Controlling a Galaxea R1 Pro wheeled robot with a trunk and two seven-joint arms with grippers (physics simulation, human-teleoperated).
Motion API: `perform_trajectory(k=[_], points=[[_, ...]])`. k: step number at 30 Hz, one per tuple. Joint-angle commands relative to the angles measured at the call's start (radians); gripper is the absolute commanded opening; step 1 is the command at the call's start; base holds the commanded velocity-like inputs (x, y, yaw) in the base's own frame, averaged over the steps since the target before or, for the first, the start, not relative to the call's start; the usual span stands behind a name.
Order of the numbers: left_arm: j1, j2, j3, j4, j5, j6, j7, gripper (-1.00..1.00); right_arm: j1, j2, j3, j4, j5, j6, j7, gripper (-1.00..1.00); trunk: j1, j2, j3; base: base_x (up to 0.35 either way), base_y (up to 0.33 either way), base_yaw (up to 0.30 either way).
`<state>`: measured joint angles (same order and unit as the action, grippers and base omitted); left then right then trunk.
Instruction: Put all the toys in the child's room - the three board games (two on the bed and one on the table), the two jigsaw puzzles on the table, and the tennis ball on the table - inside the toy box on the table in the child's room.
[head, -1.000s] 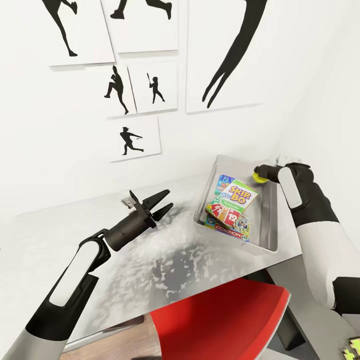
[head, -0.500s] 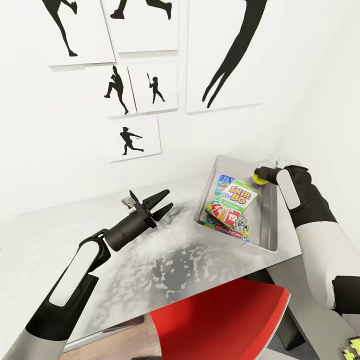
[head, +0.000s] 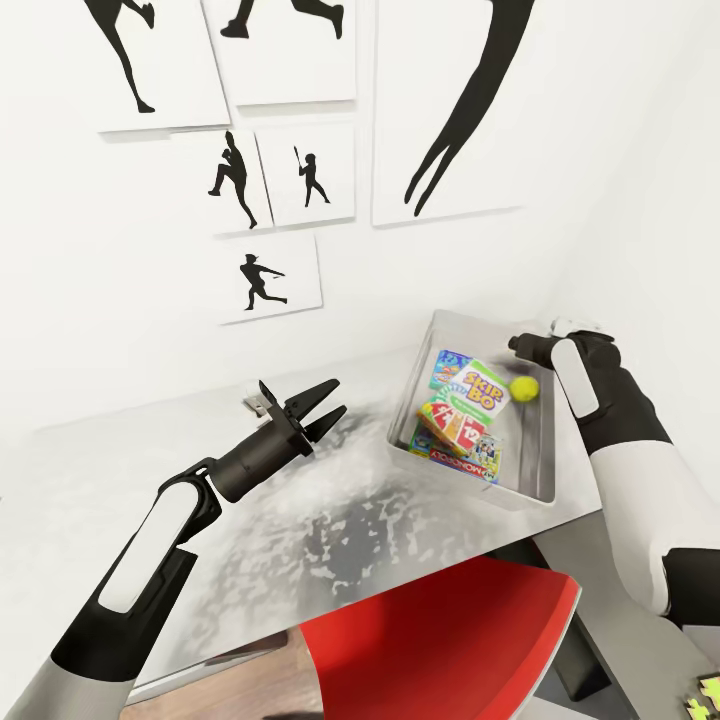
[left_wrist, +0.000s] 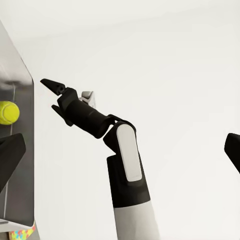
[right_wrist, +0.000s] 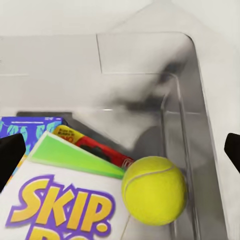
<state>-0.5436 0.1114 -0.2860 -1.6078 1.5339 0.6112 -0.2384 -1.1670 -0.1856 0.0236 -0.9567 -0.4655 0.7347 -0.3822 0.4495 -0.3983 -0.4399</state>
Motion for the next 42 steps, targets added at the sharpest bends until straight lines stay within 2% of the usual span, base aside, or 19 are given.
perform_trajectory(k=[1,15,22,27,30,31,35,36,38,42], points=[[-0.001,0.001,-0.001,0.0,0.005,0.002,-0.001,1.0,-0.001,-0.001,0.002,-0.001,-0.01,0.002,-0.009,1.0,0.001,-0.002,-0.002,0.0,0.0,0.0],[-0.001,0.001,-0.001,0.0,0.005,0.002,-0.001,1.0,-0.001,-0.002,0.001,-0.052,-0.01,0.006,-0.009,1.0,0.001,-0.002,-0.002,0.0,0.0,0.0],[0.0,0.001,-0.001,0.0,0.005,0.002,-0.001,1.0,0.01,-0.003,-0.004,-0.187,-0.012,0.028,-0.009,1.0,0.001,-0.002,-0.002,0.0,0.0,0.0],[0.0,0.0,-0.001,0.0,0.005,0.002,-0.003,1.0,0.043,-0.01,-0.012,-0.36,-0.016,0.126,-0.008,1.0,0.001,-0.002,-0.002,0.0,0.0,0.0],[0.001,0.0,-0.001,0.0,0.005,0.002,-0.005,1.0,0.083,-0.014,-0.043,-0.476,-0.019,0.209,-0.003,1.0,0.001,-0.002,-0.002,0.0,0.0,0.0],[0.001,0.0,-0.001,0.0,0.005,0.002,-0.005,1.0,0.083,-0.014,-0.043,-0.476,-0.019,0.209,-0.003,1.0,0.001,-0.002,-0.002,0.0,0.0,0.0],[0.002,-0.001,-0.001,0.001,0.005,0.002,-0.007,1.0,0.144,-0.018,-0.119,-0.585,-0.023,0.29,0.008,1.0,0.001,-0.002,-0.002,0.0,0.0,0.0],[0.002,-0.001,-0.001,0.001,0.005,0.002,-0.007,1.0,0.144,-0.018,-0.119,-0.585,-0.023,0.29,0.008,1.0,0.001,-0.002,-0.002,0.0,0.0,0.0],[0.003,-0.001,-0.001,0.001,0.005,0.002,-0.01,1.0,0.169,-0.023,-0.149,-0.612,-0.024,0.313,0.023,1.0,0.001,-0.002,-0.002,0.0,0.0,0.0],[0.003,-0.001,-0.001,0.001,0.005,0.002,-0.013,1.0,0.187,-0.035,-0.17,-0.629,-0.025,0.313,0.053,1.0,0.001,-0.002,-0.002,0.0,0.0,0.0]])
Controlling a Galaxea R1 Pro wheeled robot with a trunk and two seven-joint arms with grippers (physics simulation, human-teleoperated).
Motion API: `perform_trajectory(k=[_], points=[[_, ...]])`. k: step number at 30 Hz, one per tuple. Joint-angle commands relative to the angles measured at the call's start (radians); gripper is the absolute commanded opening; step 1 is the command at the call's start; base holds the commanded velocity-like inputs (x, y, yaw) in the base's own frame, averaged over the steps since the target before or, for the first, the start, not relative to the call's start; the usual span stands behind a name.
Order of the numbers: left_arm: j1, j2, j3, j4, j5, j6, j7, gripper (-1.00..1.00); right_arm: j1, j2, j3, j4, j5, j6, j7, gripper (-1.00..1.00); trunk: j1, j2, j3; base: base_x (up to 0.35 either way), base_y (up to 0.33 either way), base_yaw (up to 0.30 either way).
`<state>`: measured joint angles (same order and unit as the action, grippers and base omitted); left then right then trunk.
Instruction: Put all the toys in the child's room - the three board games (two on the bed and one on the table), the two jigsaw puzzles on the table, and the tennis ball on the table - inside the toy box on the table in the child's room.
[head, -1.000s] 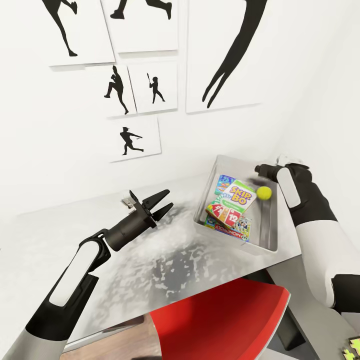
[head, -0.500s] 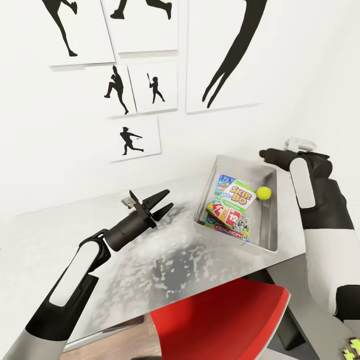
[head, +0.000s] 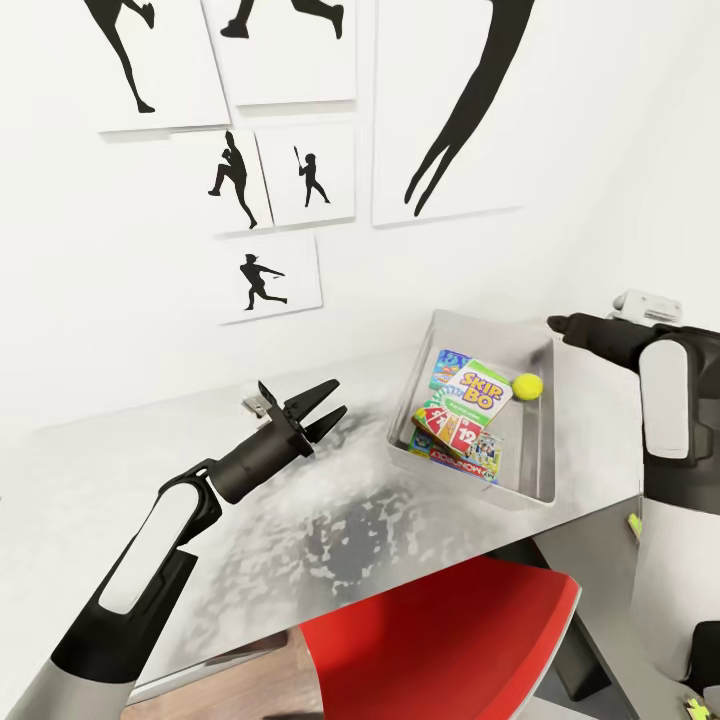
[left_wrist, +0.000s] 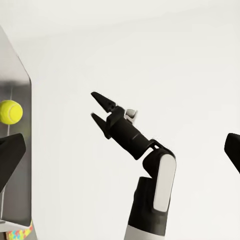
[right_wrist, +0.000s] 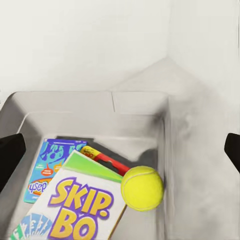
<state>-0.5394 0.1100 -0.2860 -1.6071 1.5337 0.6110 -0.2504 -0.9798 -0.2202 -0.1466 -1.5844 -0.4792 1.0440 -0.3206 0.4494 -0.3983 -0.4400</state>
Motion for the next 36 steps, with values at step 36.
perform_trajectory(k=[36], points=[[-0.019,-0.015,-0.059,0.0,-0.001,-0.005,-0.03,1.0,0.54,-0.308,-0.661,-0.03,-0.007,0.003,0.845,1.0,0.001,-0.002,-0.002,0.0,0.0,-0.06]])
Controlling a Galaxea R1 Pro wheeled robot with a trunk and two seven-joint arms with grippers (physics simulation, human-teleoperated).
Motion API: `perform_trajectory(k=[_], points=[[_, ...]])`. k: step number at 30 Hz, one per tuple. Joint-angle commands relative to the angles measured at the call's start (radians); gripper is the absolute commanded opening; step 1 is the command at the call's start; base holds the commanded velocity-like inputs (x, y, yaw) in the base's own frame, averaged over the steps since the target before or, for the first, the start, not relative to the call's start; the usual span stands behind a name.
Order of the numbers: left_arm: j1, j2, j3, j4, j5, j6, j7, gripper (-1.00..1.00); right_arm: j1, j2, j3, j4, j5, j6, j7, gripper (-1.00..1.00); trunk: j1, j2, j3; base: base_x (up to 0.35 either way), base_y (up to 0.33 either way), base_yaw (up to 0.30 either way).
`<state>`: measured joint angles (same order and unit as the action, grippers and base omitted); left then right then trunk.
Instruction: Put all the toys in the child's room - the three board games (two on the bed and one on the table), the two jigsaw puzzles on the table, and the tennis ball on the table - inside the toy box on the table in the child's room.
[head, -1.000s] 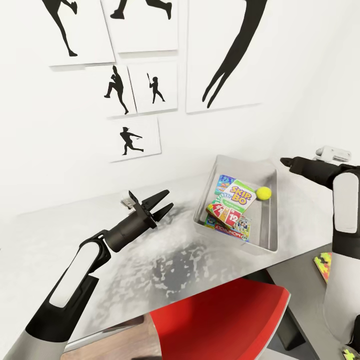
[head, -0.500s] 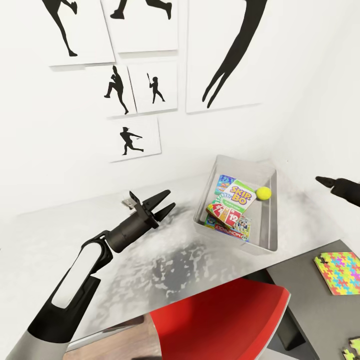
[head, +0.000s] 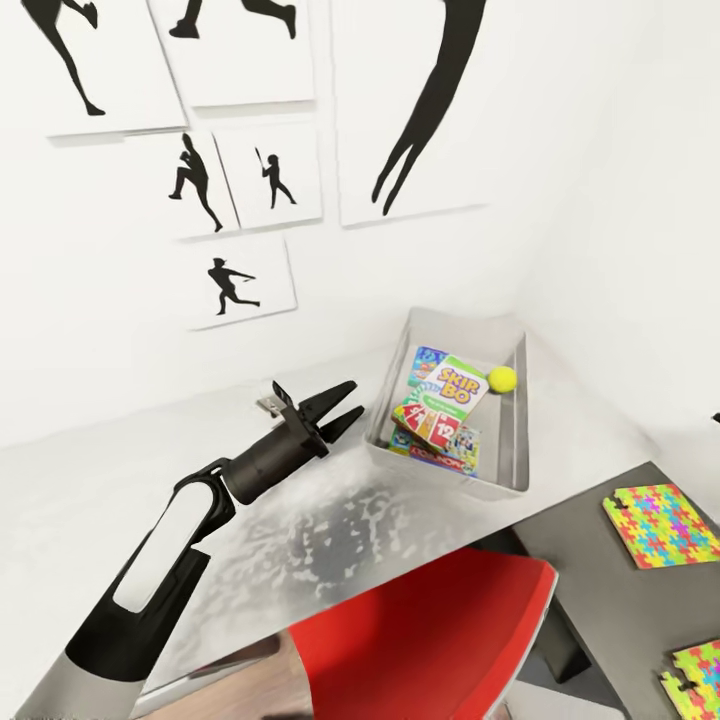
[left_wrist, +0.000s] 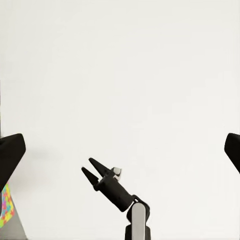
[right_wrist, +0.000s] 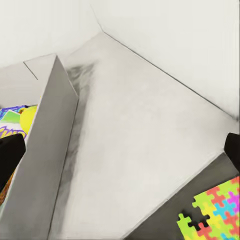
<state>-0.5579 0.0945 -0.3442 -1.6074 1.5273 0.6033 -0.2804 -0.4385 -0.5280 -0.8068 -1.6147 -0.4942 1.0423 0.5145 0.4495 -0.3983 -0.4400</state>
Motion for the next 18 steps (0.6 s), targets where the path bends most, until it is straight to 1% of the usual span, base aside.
perform_trajectory(k=[1,3,4,7,13,16,18], points=[[-0.005,0.0,-0.005,0.0,0.005,0.003,0.003,1.0,0.024,-0.002,-0.025,0.0,0.01,0.005,0.033,1.0,0.001,-0.002,-0.001,0.0,0.0,-0.238],[-0.011,0.0,-0.012,0.0,0.005,0.003,0.014,1.0,0.066,-0.004,-0.061,0.001,0.012,0.005,0.065,1.0,0.001,-0.002,-0.001,0.0,0.0,-0.249],[-0.011,0.0,-0.012,0.0,0.005,0.003,0.014,1.0,0.066,-0.004,-0.061,0.001,0.012,0.005,0.065,1.0,0.001,-0.002,-0.001,0.0,0.0,-0.253],[-0.017,-0.001,-0.017,0.0,0.005,0.004,0.041,1.0,0.106,-0.01,-0.094,0.002,0.015,0.005,0.095,1.0,0.001,-0.002,-0.001,0.0,0.0,-0.262],[-0.021,-0.002,-0.021,0.0,0.005,0.004,0.064,1.0,0.132,-0.012,-0.113,0.002,0.015,0.005,0.114,1.0,0.001,-0.002,-0.001,0.0,0.0,-0.271],[-0.021,-0.004,-0.022,0.0,0.005,0.004,0.068,1.0,0.135,-0.012,-0.114,0.002,0.015,0.005,0.116,1.0,0.001,-0.002,-0.001,0.0,0.0,-0.275],[-0.023,-0.01,-0.023,0.0,0.005,0.005,0.074,1.0,0.141,-0.011,-0.115,0.003,0.015,0.005,0.12,1.0,0.001,-0.002,-0.001,0.0,0.0,-0.276]])
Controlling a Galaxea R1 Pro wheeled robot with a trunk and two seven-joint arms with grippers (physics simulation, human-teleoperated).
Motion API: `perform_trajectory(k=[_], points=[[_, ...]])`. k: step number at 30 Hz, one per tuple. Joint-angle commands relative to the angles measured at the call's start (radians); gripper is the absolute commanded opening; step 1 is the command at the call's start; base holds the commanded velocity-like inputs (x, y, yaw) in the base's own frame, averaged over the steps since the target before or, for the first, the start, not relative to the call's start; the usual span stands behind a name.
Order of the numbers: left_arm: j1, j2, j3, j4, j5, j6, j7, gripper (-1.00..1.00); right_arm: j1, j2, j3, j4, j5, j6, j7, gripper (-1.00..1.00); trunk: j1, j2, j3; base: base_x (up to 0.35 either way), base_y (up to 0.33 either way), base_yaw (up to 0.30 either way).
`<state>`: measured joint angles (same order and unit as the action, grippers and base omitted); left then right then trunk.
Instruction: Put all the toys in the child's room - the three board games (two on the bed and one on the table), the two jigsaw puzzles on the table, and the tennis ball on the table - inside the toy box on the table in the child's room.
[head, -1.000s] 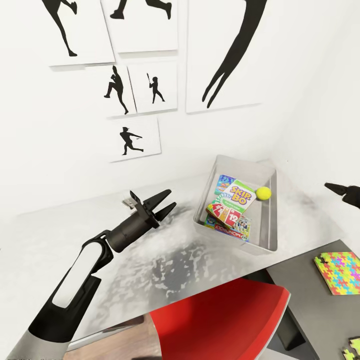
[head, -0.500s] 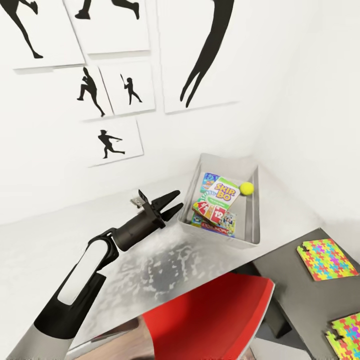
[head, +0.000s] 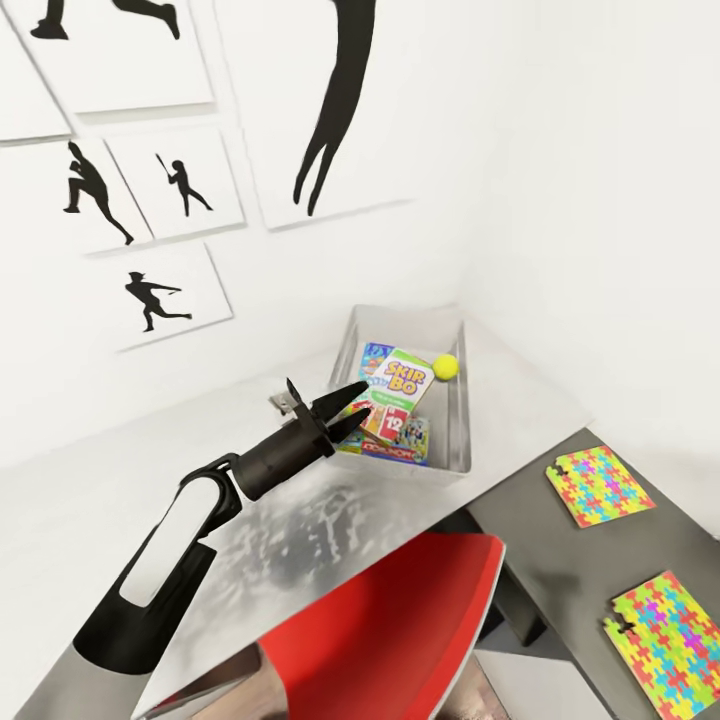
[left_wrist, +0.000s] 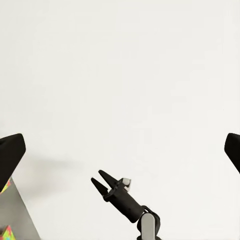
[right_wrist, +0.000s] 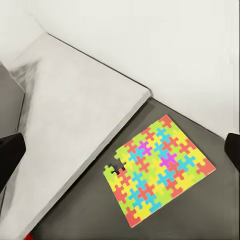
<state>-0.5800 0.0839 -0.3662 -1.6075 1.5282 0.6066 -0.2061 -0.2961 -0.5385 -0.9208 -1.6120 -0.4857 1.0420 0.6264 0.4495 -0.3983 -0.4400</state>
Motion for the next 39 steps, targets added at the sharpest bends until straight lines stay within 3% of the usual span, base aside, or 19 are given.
perform_trajectory(k=[1,13,21,29,32,39], points=[[-0.001,0.001,0.0,0.0,0.004,0.002,-0.001,1.0,-0.002,0.0,-0.001,0.0,0.006,0.005,0.008,1.0,0.001,-0.002,-0.001,0.0,0.0,-0.277],[-0.009,-0.012,-0.003,0.001,0.004,0.005,0.026,1.0,0.005,0.001,0.013,0.018,0.006,0.005,0.011,1.0,0.001,-0.002,-0.001,0.0,0.0,-0.279],[-0.013,-0.022,-0.004,0.001,0.005,0.006,0.118,1.0,0.006,0.002,0.048,0.033,0.005,0.005,0.01,1.0,0.001,-0.002,-0.001,0.0,0.0,-0.28],[-0.019,-0.062,-0.013,0.003,0.004,0.006,0.223,1.0,0.006,0.003,0.093,0.046,0.004,0.005,0.01,1.0,0.001,-0.002,-0.001,0.0,0.0,-0.28],[-0.033,-0.079,-0.025,0.003,0.004,0.007,0.299,1.0,0.006,0.004,0.107,0.05,0.004,0.005,0.01,1.0,0.001,-0.002,-0.001,0.0,0.0,-0.28],[-0.048,-0.09,-0.06,0.004,0.004,0.006,0.386,1.0,0.006,0.006,0.116,0.052,0.004,0.005,0.011,1.0,0.001,-0.002,-0.001,0.0,0.0,-0.28]])
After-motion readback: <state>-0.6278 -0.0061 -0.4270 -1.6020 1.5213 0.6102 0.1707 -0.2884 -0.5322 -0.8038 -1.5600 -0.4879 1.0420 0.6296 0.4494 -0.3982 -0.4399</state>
